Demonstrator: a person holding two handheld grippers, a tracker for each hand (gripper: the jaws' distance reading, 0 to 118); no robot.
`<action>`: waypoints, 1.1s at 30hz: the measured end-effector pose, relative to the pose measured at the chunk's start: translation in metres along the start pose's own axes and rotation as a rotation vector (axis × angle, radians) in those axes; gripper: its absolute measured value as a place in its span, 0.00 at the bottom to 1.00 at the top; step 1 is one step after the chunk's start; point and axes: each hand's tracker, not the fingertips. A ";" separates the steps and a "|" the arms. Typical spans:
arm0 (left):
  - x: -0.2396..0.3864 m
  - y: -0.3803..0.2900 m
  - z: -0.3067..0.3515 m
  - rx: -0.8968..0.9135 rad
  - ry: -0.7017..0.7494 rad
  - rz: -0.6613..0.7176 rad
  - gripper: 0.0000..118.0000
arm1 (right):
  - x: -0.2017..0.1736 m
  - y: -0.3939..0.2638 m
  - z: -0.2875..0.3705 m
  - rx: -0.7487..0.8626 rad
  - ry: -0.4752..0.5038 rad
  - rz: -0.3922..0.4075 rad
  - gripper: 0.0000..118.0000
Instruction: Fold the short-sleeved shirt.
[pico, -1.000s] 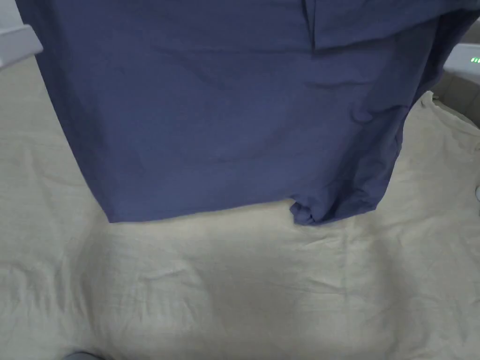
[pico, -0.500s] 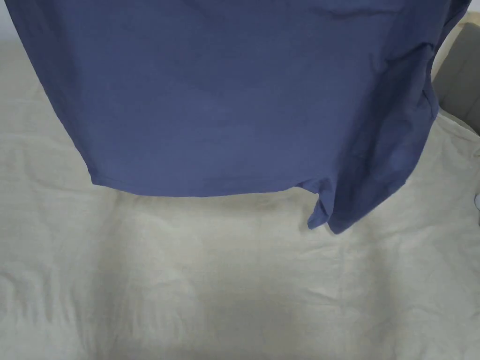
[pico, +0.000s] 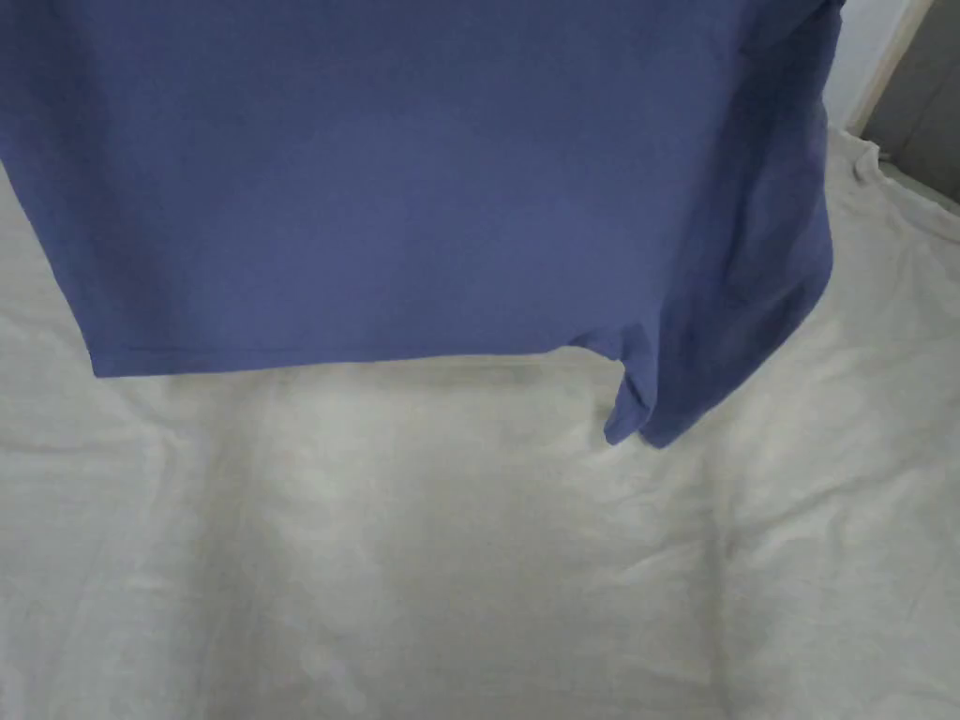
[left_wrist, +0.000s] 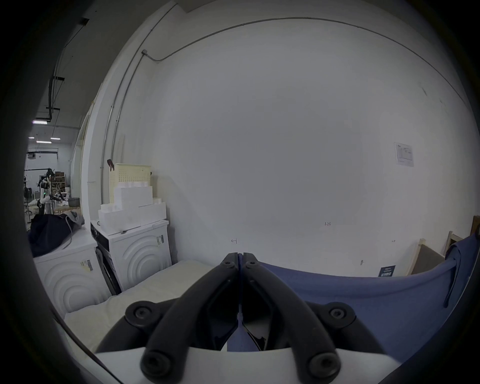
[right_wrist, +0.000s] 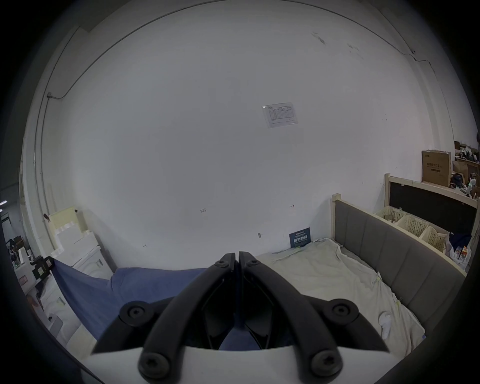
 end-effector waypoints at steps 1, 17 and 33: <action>0.003 -0.001 -0.008 0.013 0.006 0.016 0.00 | -0.001 0.001 -0.010 0.008 -0.002 0.000 0.01; 0.036 -0.099 -0.080 -0.025 0.010 -0.026 0.00 | 0.013 -0.078 -0.088 -0.051 -0.012 -0.022 0.01; 0.027 -0.351 0.010 -0.494 -0.083 -0.036 0.00 | 0.105 -0.350 -0.048 -0.535 -0.154 -0.082 0.01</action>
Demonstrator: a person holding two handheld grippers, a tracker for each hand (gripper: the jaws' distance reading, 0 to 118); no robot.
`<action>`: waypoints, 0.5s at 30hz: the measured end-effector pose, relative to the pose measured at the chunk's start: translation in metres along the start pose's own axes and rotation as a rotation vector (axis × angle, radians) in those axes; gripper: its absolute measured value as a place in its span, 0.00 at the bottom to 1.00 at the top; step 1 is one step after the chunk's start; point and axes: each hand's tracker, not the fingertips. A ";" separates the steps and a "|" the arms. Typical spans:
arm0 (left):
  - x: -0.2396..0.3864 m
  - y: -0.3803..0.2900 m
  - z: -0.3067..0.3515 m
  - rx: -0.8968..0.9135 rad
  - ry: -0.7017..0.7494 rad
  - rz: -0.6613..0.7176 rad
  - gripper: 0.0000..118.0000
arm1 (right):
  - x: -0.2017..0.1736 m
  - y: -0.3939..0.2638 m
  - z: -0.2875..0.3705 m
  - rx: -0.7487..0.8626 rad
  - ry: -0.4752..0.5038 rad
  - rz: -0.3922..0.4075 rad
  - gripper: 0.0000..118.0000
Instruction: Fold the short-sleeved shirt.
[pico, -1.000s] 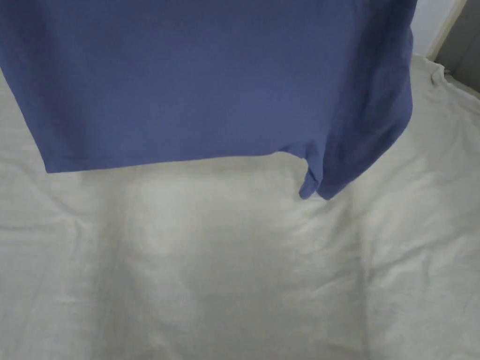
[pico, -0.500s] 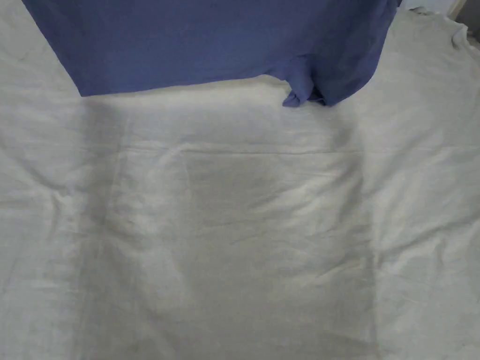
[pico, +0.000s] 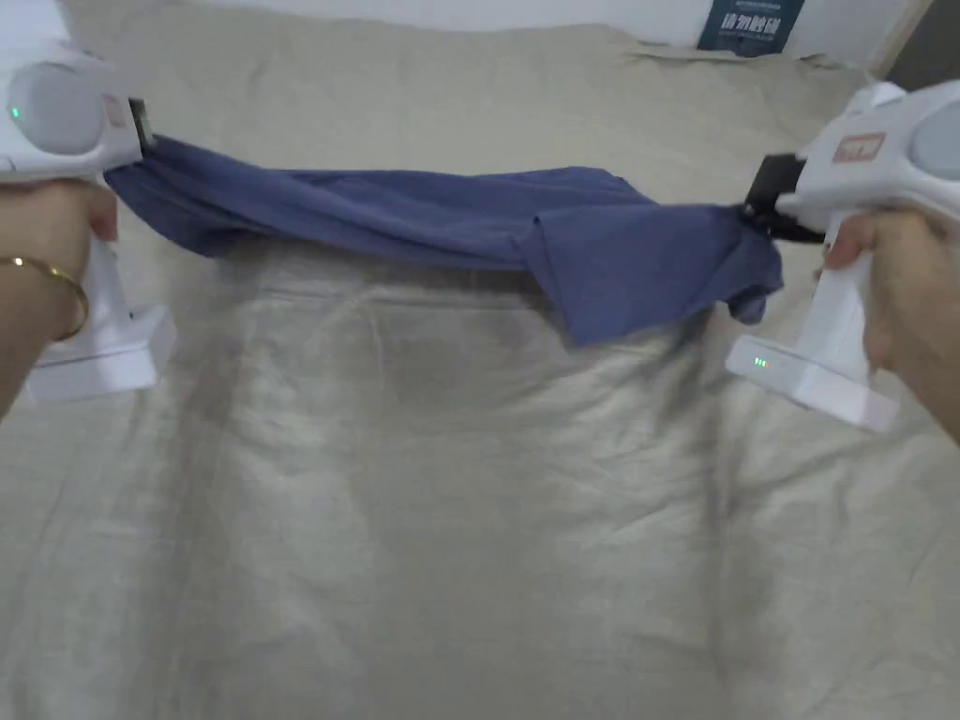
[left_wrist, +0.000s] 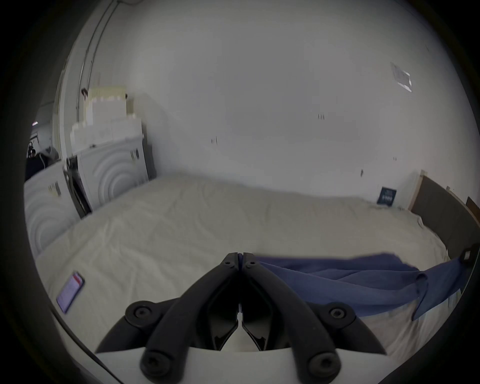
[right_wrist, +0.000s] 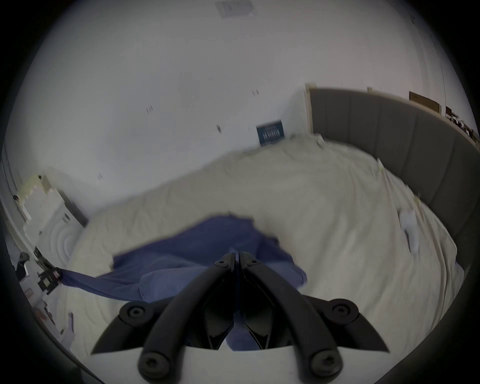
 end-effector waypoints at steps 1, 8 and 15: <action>-0.004 -0.017 0.005 -0.023 -0.011 0.008 0.00 | 0.009 -0.017 -0.002 -0.020 -0.006 0.004 0.01; -0.049 -0.121 0.051 -0.165 -0.025 0.072 0.00 | 0.052 -0.106 0.013 -0.118 0.017 0.012 0.01; -0.096 -0.171 0.116 -0.153 -0.071 0.184 0.00 | 0.074 -0.142 0.068 -0.111 0.083 0.042 0.01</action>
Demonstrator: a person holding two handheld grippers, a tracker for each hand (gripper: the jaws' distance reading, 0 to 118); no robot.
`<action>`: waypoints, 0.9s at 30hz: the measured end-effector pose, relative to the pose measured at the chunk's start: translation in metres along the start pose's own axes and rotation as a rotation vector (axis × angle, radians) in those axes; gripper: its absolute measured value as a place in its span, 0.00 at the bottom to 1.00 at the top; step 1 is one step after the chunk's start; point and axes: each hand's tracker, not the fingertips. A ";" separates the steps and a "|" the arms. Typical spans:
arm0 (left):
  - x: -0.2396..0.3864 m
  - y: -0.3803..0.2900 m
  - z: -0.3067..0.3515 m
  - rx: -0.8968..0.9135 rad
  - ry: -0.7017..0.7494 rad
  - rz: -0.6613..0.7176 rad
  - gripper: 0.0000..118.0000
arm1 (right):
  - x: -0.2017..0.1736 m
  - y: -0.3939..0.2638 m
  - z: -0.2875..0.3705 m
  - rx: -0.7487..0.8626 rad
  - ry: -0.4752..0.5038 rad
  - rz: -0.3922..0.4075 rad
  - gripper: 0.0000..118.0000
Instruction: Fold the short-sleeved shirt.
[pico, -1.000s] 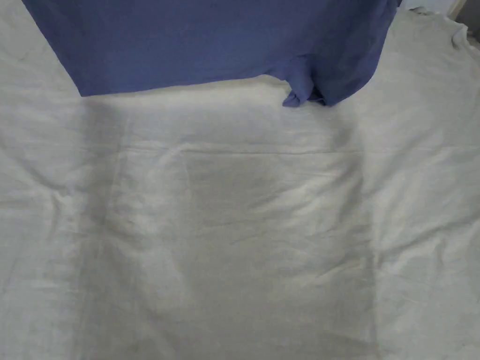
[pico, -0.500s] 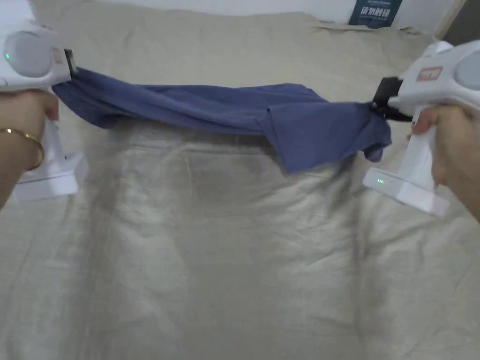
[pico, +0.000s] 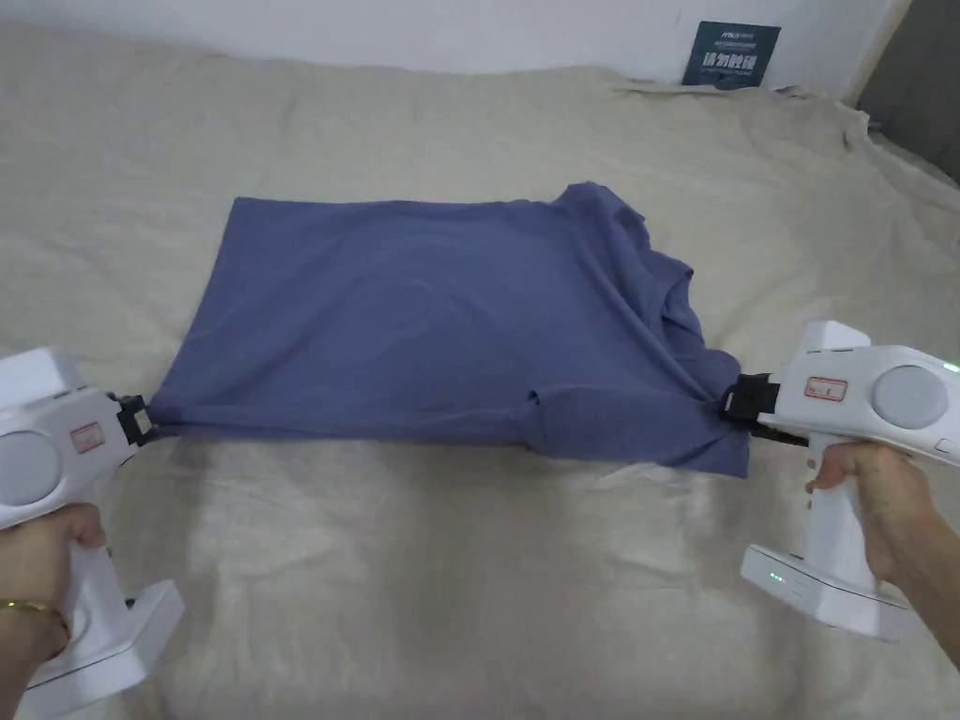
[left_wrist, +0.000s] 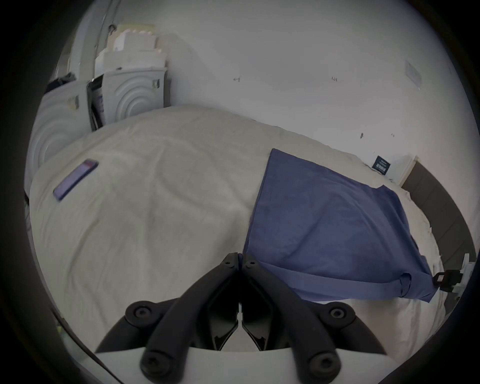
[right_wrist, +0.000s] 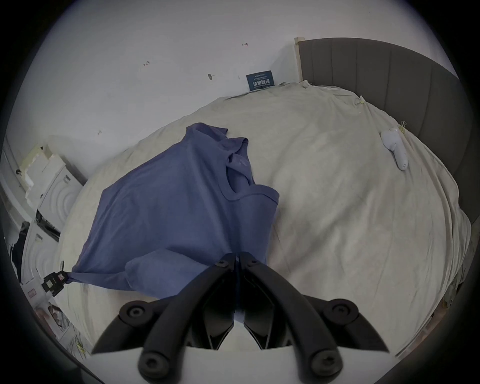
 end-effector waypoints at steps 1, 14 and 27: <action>-0.004 -0.006 0.010 0.010 -0.010 -0.003 0.00 | 0.001 -0.005 0.009 0.005 0.006 0.009 0.01; -0.037 -0.072 0.083 0.050 -0.023 -0.003 0.00 | 0.028 -0.078 0.087 0.033 0.064 -0.003 0.01; -0.055 -0.123 0.083 -0.069 0.028 -0.028 0.00 | 0.037 -0.128 0.058 -0.094 -0.027 0.030 0.01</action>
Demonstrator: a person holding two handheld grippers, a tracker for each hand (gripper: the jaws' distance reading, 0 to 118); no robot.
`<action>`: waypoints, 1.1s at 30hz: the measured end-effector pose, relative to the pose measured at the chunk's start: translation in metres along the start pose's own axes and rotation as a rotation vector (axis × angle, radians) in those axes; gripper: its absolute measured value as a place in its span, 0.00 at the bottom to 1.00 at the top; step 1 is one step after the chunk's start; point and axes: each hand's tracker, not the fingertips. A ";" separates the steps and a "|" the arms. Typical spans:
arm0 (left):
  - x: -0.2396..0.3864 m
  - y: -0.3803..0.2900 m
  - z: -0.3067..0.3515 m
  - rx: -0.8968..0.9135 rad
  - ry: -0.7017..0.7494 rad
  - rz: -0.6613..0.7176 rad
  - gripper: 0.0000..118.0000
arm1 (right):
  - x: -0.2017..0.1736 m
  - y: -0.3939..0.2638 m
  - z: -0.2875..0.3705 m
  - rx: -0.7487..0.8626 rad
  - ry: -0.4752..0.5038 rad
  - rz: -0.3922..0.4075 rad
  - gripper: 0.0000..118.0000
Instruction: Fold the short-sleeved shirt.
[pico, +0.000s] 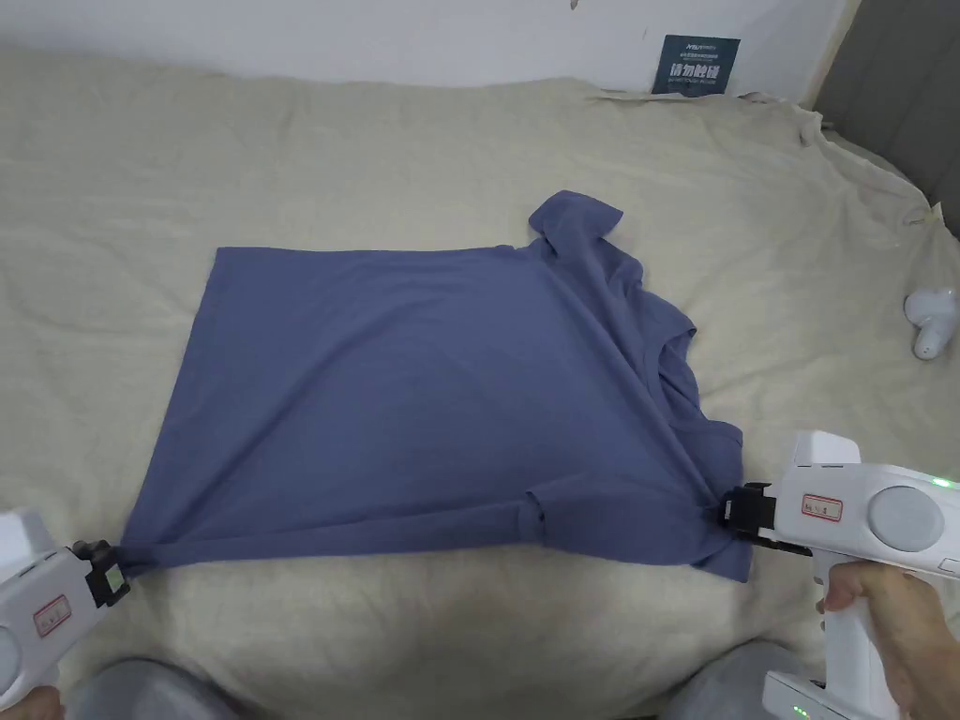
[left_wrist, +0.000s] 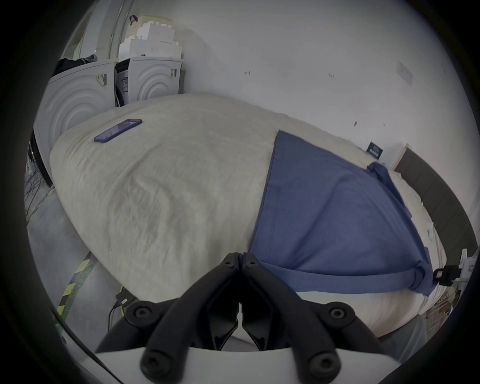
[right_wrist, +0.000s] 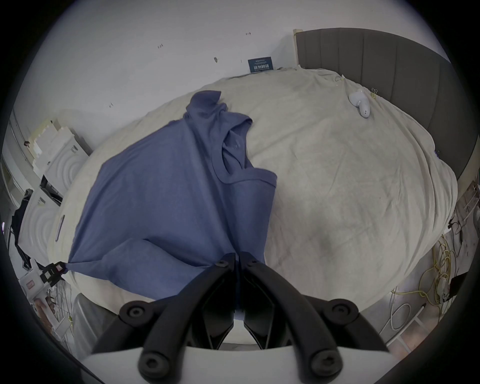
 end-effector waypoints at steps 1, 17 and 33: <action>0.001 -0.001 -0.002 -0.011 0.004 -0.002 0.00 | 0.001 0.000 -0.003 -0.004 -0.002 -0.004 0.01; 0.003 0.077 0.048 0.188 -0.038 0.039 1.00 | -0.009 0.052 0.070 0.233 -0.100 0.038 0.66; 0.109 0.079 0.076 0.516 -0.073 -0.225 0.99 | -0.080 0.018 0.132 0.746 -0.064 0.183 0.88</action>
